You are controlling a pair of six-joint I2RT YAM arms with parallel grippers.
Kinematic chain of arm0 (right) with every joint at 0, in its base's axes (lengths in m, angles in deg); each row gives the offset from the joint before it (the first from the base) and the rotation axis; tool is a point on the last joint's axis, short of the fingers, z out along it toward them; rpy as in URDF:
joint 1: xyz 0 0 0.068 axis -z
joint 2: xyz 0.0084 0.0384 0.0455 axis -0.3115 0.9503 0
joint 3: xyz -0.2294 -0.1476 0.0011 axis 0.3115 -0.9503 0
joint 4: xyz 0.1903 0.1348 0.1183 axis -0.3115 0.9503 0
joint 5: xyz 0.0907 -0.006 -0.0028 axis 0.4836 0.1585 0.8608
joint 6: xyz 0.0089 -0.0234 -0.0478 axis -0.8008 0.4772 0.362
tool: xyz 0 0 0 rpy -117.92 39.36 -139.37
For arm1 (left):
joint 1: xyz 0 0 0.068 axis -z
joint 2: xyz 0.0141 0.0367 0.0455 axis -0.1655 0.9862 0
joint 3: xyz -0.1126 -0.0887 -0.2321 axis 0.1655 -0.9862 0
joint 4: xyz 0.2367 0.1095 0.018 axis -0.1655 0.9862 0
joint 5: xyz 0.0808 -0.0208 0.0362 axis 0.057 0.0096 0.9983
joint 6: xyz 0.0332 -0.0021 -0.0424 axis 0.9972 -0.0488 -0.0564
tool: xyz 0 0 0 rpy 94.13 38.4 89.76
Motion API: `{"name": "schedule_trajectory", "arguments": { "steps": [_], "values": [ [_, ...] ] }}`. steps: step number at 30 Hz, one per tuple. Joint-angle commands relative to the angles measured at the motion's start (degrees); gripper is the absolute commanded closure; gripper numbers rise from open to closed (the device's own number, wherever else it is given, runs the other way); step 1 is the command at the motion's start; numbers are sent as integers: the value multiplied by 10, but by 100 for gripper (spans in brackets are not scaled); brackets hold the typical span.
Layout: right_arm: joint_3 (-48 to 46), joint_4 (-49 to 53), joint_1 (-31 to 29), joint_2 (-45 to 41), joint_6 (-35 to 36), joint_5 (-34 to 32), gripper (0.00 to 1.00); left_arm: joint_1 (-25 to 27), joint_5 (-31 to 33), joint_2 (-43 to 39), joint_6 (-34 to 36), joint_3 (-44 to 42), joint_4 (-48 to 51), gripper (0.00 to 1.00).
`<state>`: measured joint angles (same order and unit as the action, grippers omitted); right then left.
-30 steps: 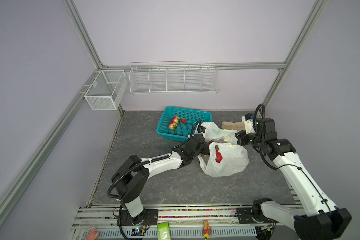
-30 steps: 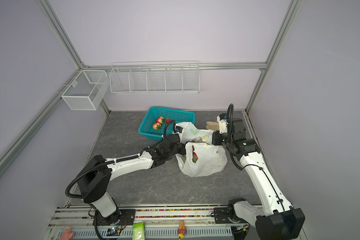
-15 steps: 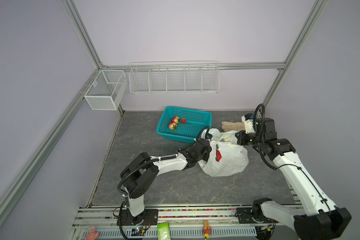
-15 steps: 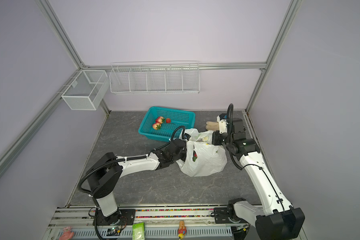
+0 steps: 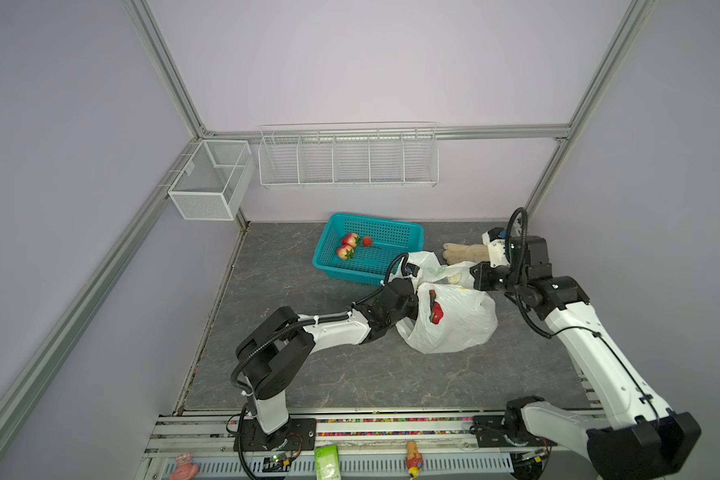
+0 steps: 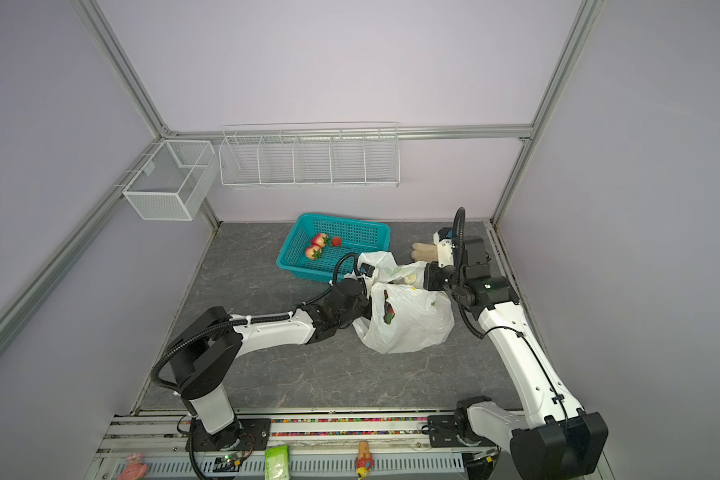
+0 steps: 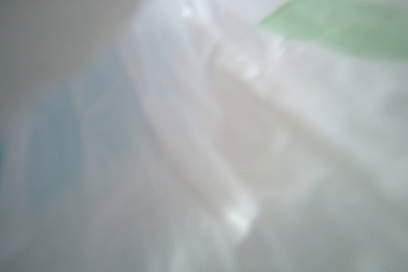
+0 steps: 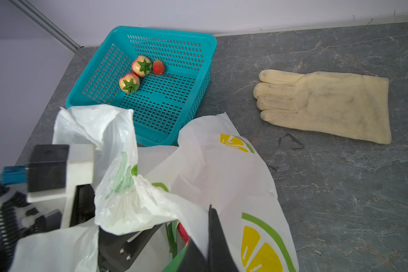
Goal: Place the fake fruits into the plastic bag and tie a complex knot
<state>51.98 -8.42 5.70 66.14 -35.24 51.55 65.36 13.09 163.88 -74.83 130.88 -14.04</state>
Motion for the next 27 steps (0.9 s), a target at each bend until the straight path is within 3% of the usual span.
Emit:
{"name": "schedule_trajectory", "arguments": {
  "steps": [1,11,15,22,24,27],
  "values": [
    [5,5,3,-2,2,-2,94,-1,-76,-1,-77,6,-106,18],
    [5,7,3,-6,5,-2,94,1,7,29,27,15,-11,17],
    [1,3,3,-2,2,0,94,1,-14,59,43,43,22,16],
    [-1,6,3,-7,4,-5,94,3,-50,91,37,40,-6,15],
    [-1,6,3,-6,4,-5,94,5,-79,96,61,32,-15,15],
    [-2,8,3,-6,7,-7,94,7,-73,84,109,3,-4,15]
  ]
}}
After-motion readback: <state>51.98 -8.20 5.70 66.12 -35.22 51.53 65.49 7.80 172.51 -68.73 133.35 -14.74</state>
